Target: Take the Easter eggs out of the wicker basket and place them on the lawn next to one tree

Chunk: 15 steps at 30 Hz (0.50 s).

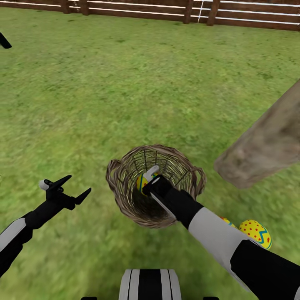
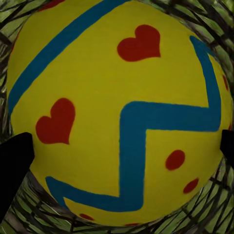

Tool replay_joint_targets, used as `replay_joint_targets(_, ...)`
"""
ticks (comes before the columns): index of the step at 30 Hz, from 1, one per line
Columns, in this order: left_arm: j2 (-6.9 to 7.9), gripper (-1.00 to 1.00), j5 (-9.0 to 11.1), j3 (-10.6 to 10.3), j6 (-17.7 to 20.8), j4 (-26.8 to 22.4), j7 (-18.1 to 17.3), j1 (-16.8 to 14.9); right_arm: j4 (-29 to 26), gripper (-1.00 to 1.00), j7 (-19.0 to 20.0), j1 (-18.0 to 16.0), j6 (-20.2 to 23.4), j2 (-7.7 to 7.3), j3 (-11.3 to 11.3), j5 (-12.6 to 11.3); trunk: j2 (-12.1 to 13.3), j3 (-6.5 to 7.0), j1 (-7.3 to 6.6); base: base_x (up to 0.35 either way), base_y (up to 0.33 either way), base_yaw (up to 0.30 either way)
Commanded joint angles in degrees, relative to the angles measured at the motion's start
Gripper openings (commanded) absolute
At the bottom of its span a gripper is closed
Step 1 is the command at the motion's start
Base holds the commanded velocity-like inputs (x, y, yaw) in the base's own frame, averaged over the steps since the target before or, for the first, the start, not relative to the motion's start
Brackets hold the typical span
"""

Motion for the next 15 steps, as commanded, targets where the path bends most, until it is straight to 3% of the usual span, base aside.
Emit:
replay_joint_targets(1, 0.06, 1.0, 0.1, -0.2, 0.1, 0.0, -0.3, 0.0, 0.0, -1.0, -0.5, -0.1, 0.1, -0.13, 0.1, -0.7, 0.0, 0.19, -0.03, 0.0, 0.0, 0.0)
replay_joint_targets(4, -0.1, 1.0, 0.0, -0.2, 0.1, -0.3, -0.2, 0.0, 0.3, -1.0, -0.5, -0.1, 0.1, -0.63, -0.3, -0.8, 0.0, 0.86, -0.11, 0.0, 0.0, 0.0)
replay_joint_targets(8, -1.68, 1.0, 0.0, -0.2, 0.0, -0.8, -0.1, 0.0, 0.2, -1.0, -0.7, -0.1, 0.8, -1.28, -1.0, -0.8, 0.1, 1.74, -0.21, 0.0, 0.0, 0.0)
replay_joint_targets(12, -1.86, 1.0, -0.1, -0.3, 0.0, -0.6, 0.1, 0.0, 0.0, -1.0, -0.7, -0.1, 2.0, -1.57, -1.0, -0.9, 0.1, 2.63, -0.31, 0.0, 0.0, 0.0)
replay_joint_targets(15, -4.37, 1.0, -0.1, -0.4, 0.0, -0.8, 0.1, 0.0, -0.1, -1.0, -0.7, -0.1, 4.1, -1.58, -1.0, -0.7, 0.2, 3.3, -0.39, 0.0, 0.0, 0.0)
